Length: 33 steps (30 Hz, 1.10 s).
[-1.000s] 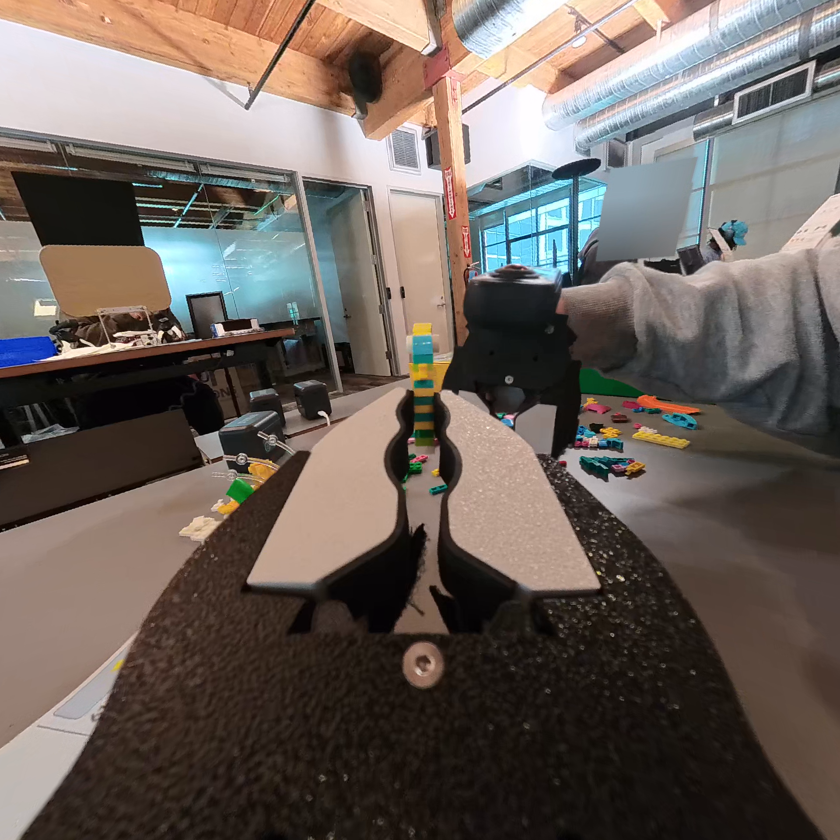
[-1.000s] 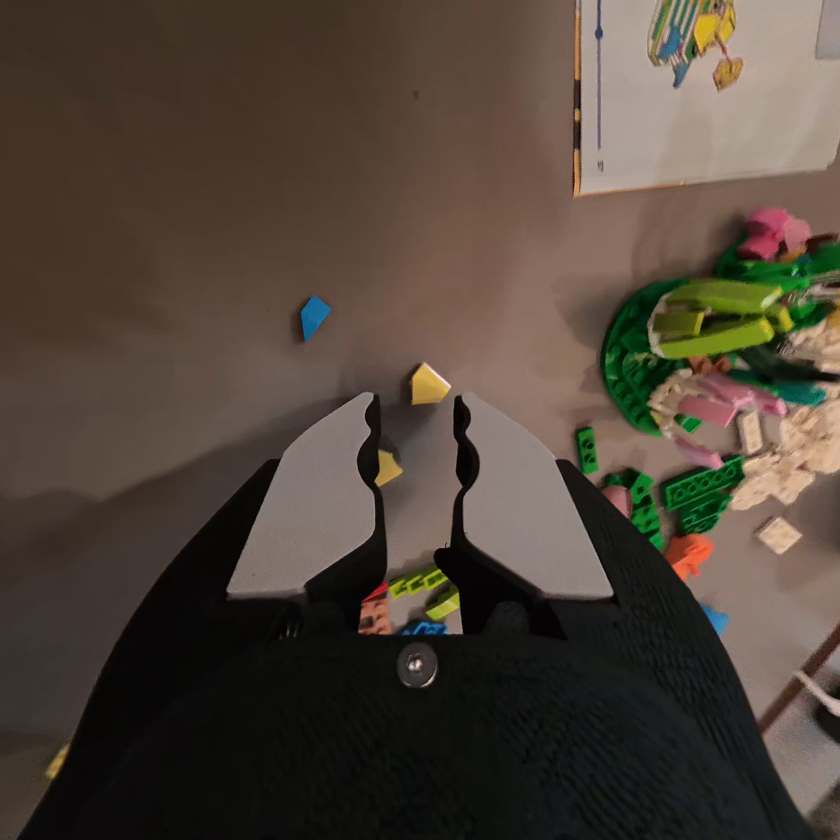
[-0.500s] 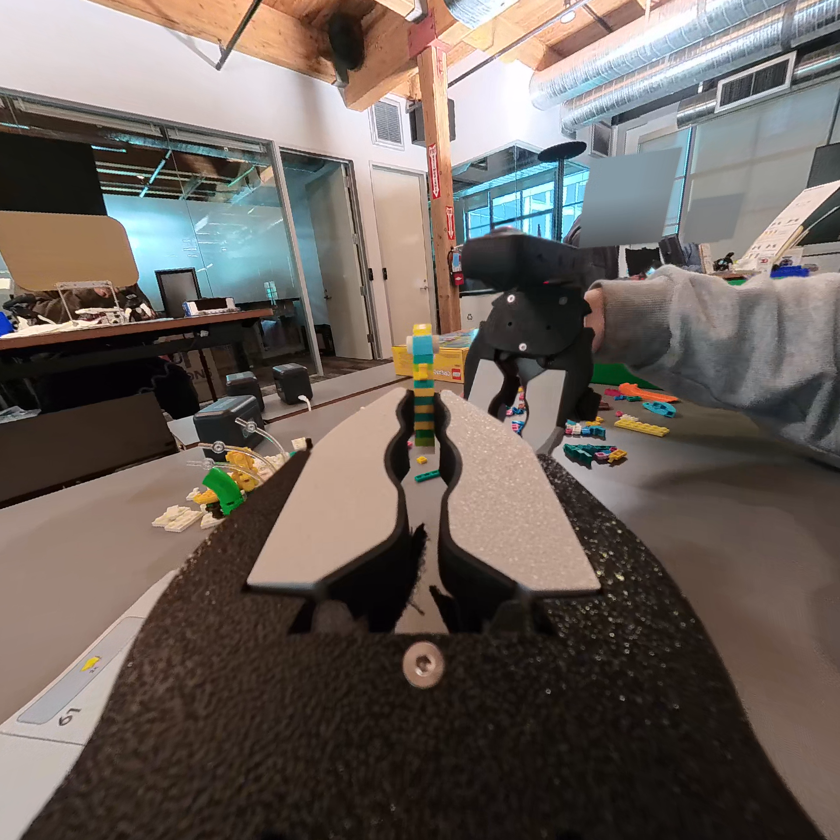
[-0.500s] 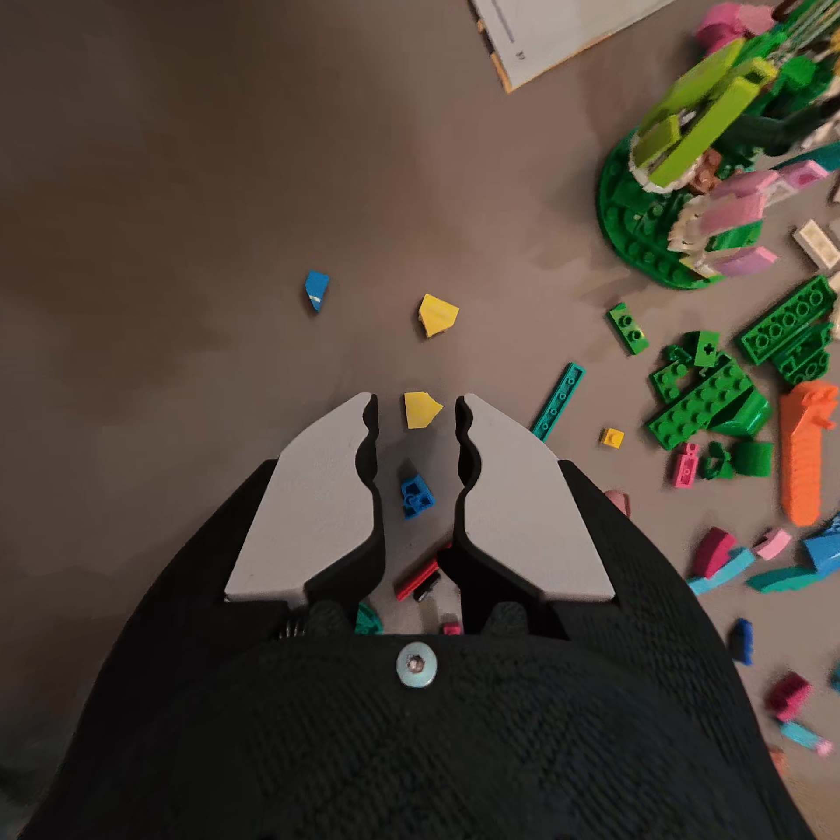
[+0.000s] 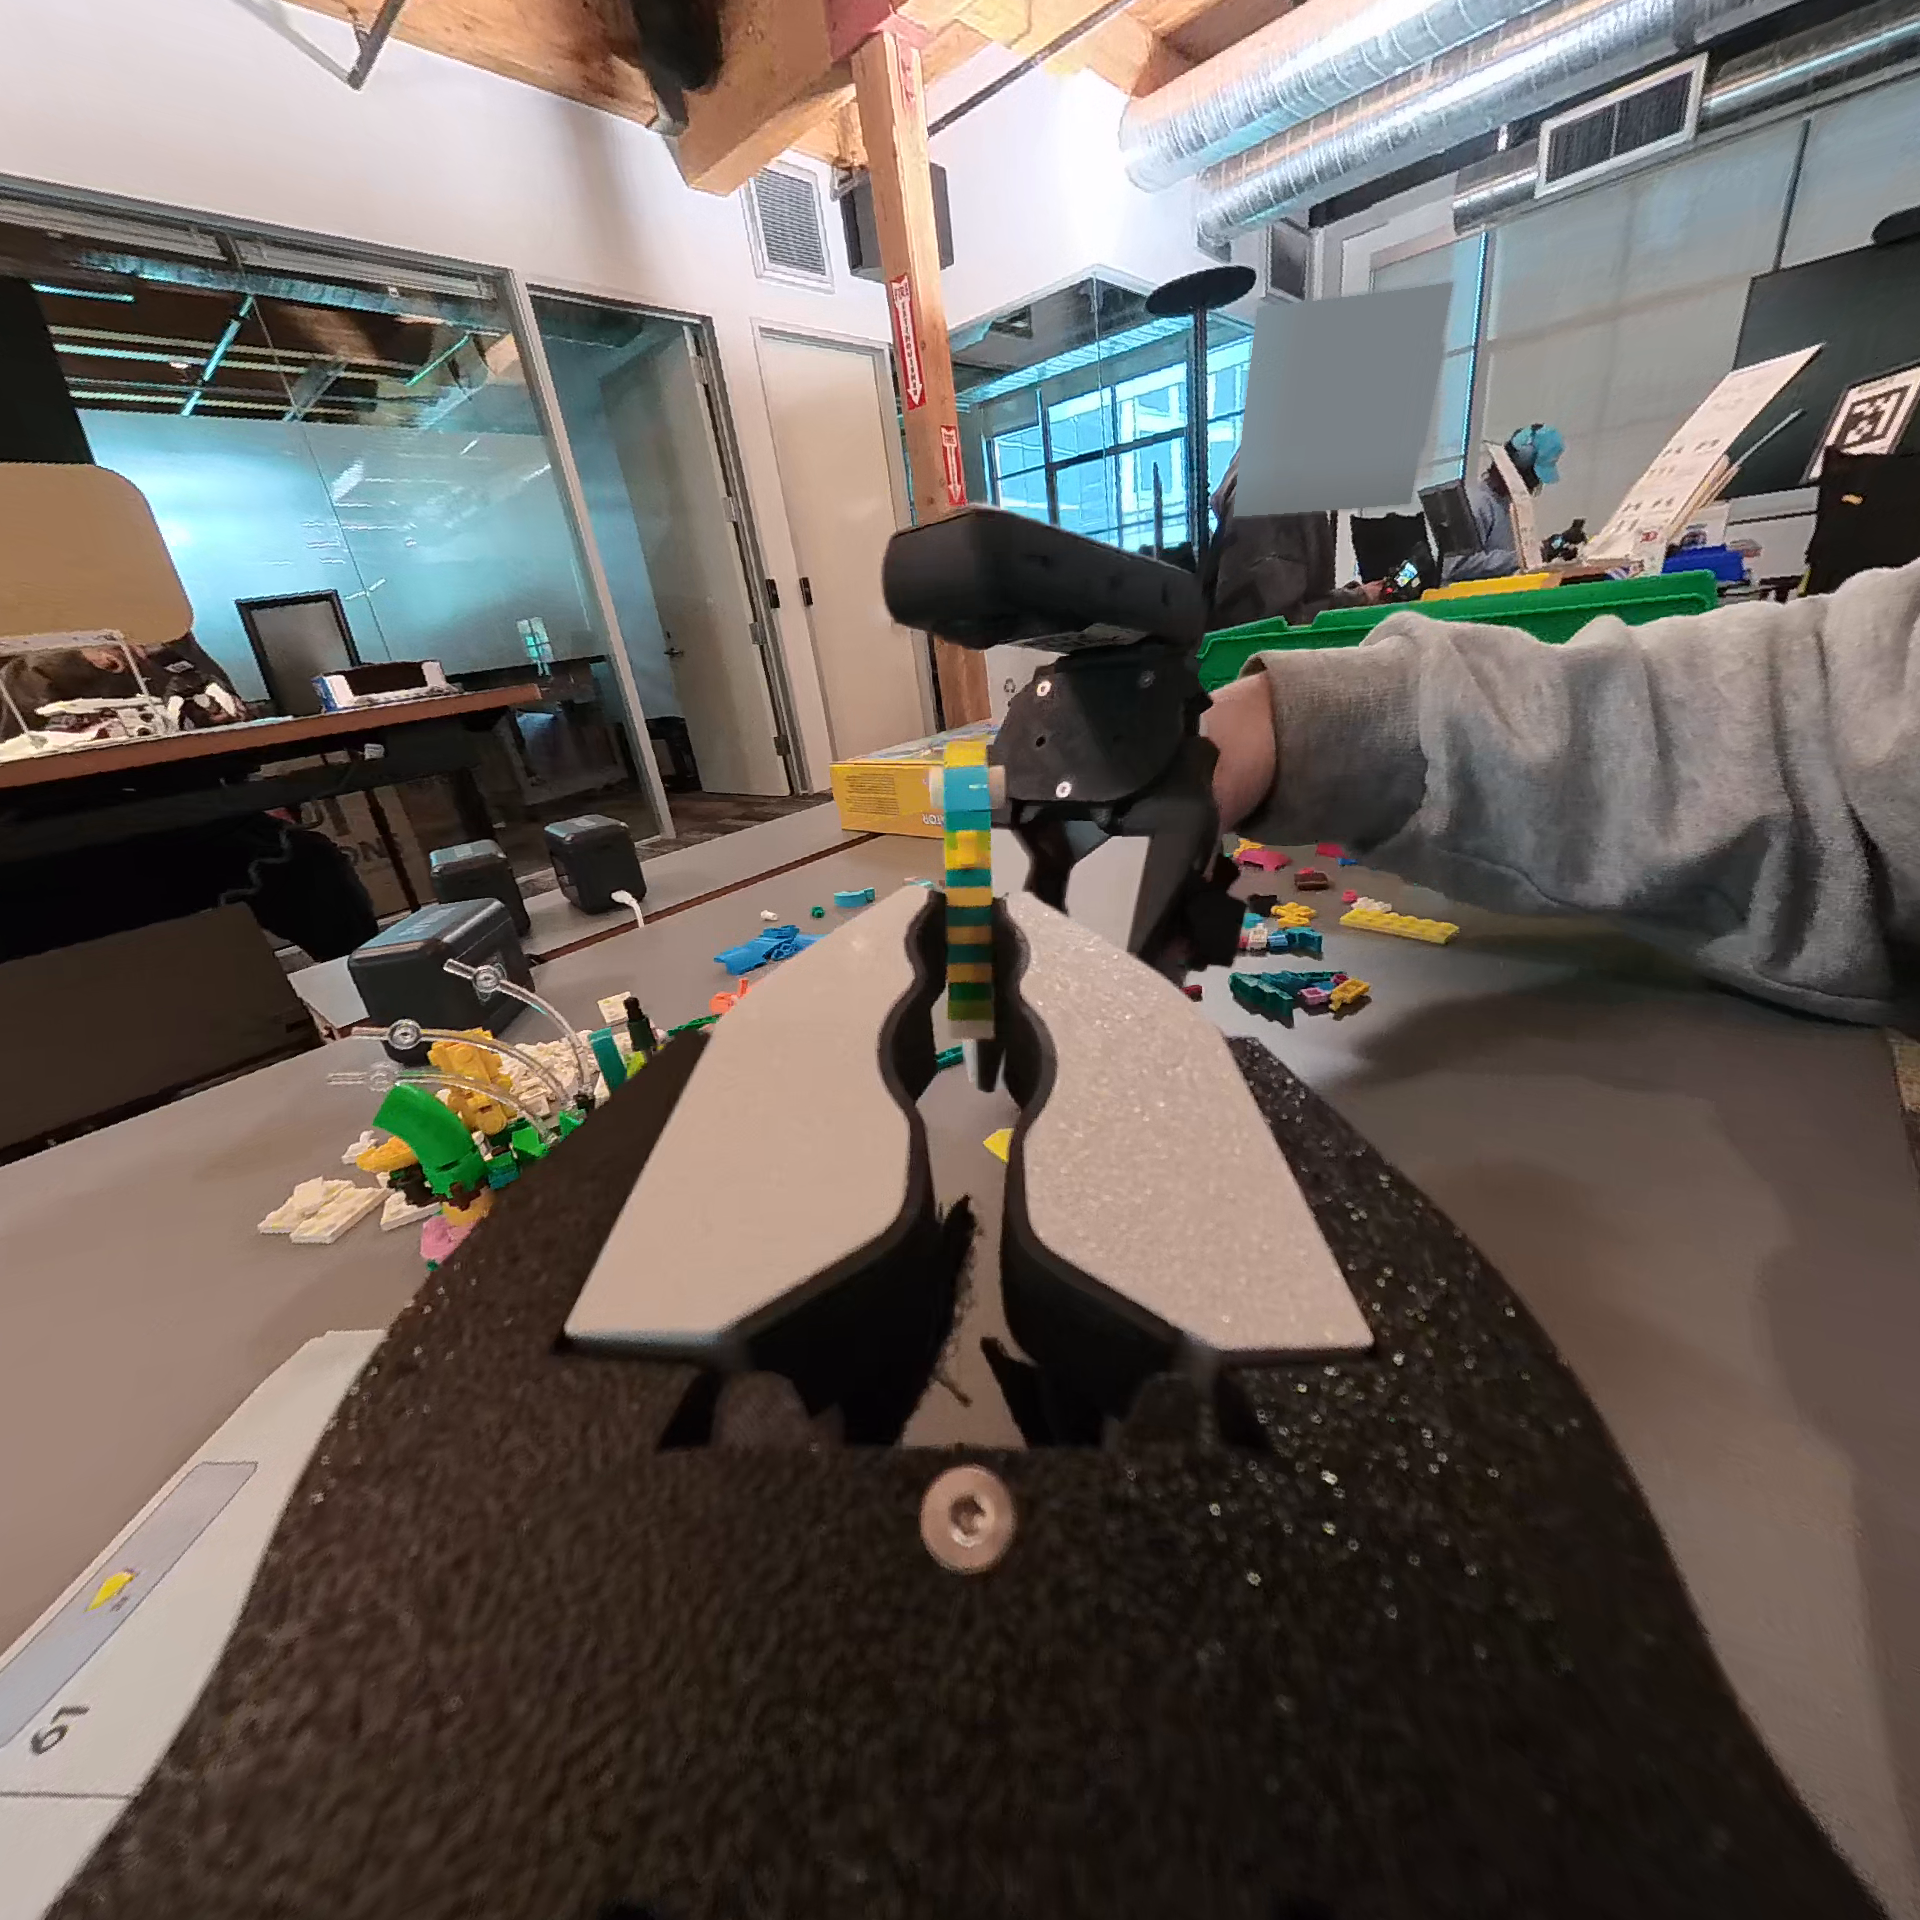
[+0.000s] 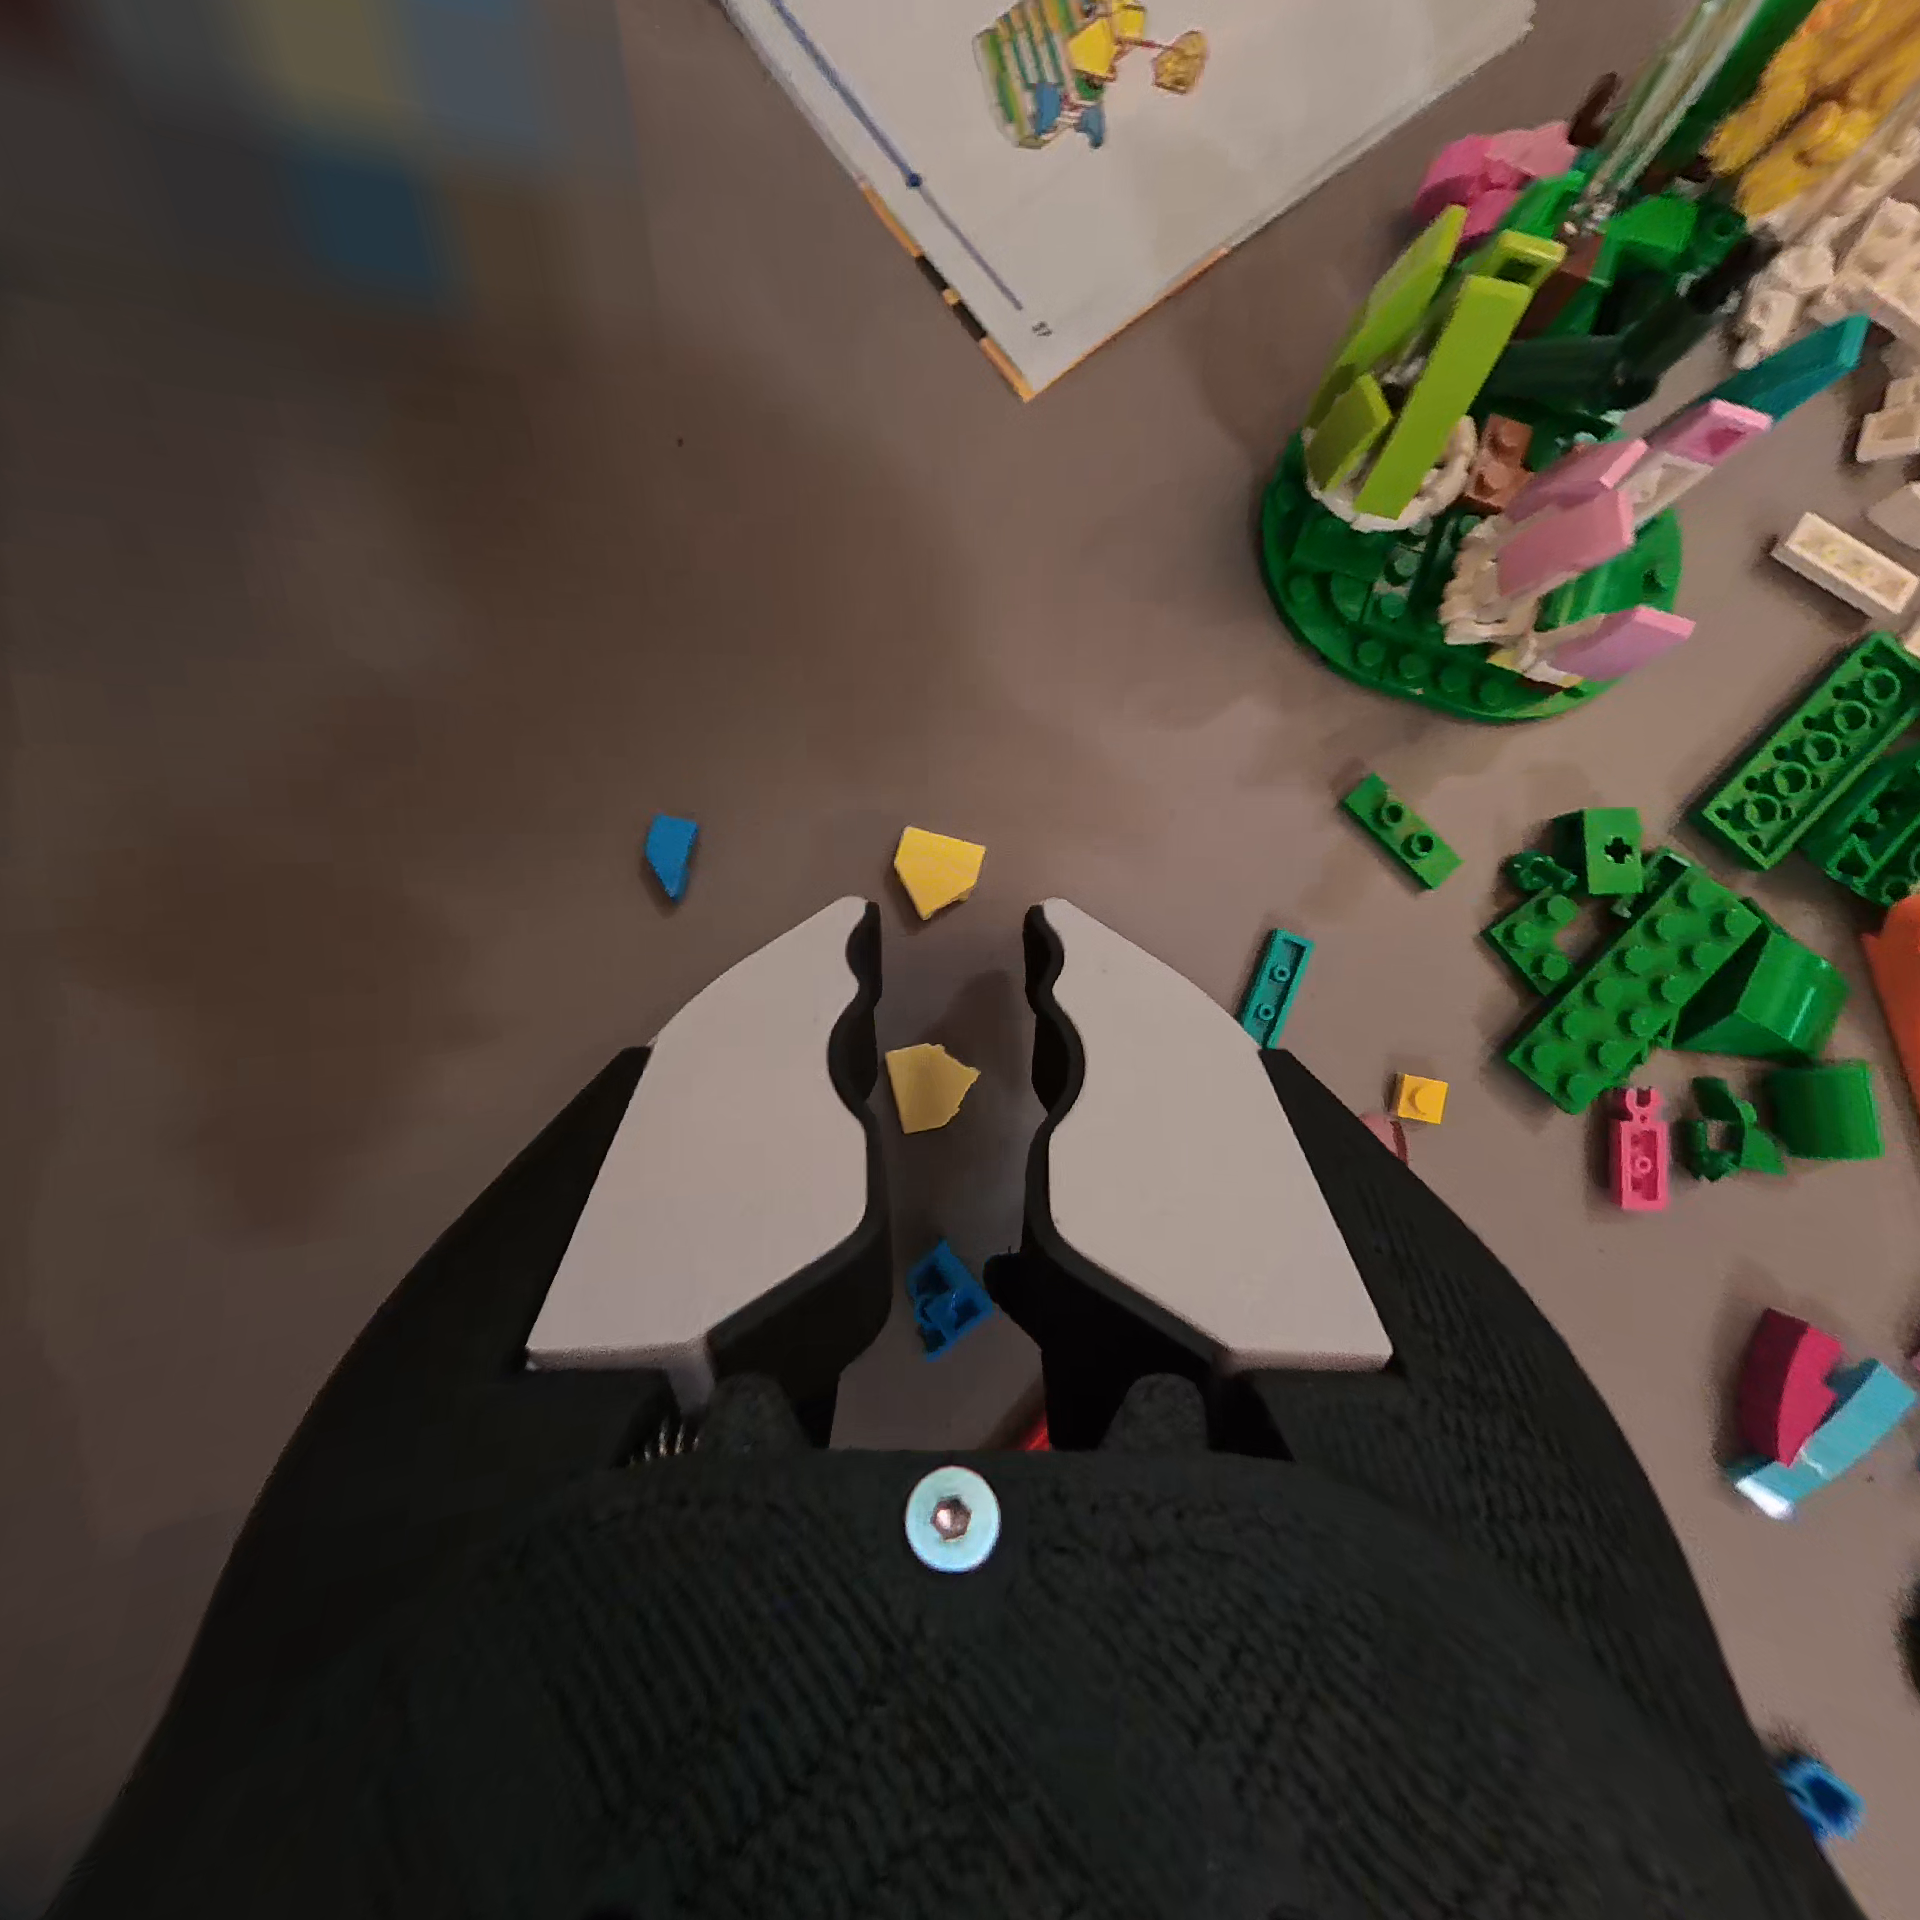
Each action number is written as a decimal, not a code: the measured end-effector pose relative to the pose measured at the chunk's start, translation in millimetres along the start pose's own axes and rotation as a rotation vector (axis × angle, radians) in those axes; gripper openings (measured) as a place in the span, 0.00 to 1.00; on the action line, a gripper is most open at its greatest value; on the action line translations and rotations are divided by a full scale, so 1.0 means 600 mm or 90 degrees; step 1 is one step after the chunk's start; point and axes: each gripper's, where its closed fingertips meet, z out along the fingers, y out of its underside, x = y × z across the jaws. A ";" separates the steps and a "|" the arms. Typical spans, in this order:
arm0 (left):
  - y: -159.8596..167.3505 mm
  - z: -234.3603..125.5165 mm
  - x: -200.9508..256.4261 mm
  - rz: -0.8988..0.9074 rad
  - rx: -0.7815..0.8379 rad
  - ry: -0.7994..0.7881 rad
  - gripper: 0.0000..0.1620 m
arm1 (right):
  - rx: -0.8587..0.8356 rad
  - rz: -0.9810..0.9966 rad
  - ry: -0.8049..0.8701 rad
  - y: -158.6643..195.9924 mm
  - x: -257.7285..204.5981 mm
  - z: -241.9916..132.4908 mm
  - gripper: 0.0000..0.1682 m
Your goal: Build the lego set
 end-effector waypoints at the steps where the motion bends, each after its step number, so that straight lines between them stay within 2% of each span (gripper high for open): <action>1: 0.000 0.000 0.000 0.000 -0.001 0.001 0.05 | 0.003 0.020 0.003 0.000 0.003 0.001 0.15; 4: 0.000 0.000 0.002 -0.001 0.000 0.006 0.05 | 0.015 0.071 -0.001 -0.001 0.002 -0.001 0.15; 14: 0.002 0.000 0.005 -0.001 -0.002 0.012 0.05 | -0.014 0.125 0.031 0.010 -0.009 0.003 0.11; 18: 0.002 -0.002 0.002 -0.001 -0.001 0.006 0.05 | 0.018 0.166 0.036 -0.001 -0.005 0.005 0.11; 31: 0.005 -0.003 -0.001 -0.005 -0.006 0.004 0.05 | 0.006 0.131 0.076 -0.004 -0.006 0.023 0.12; 33: 0.005 -0.003 -0.001 -0.006 -0.006 0.004 0.05 | 0.005 0.124 0.080 -0.004 -0.004 0.024 0.09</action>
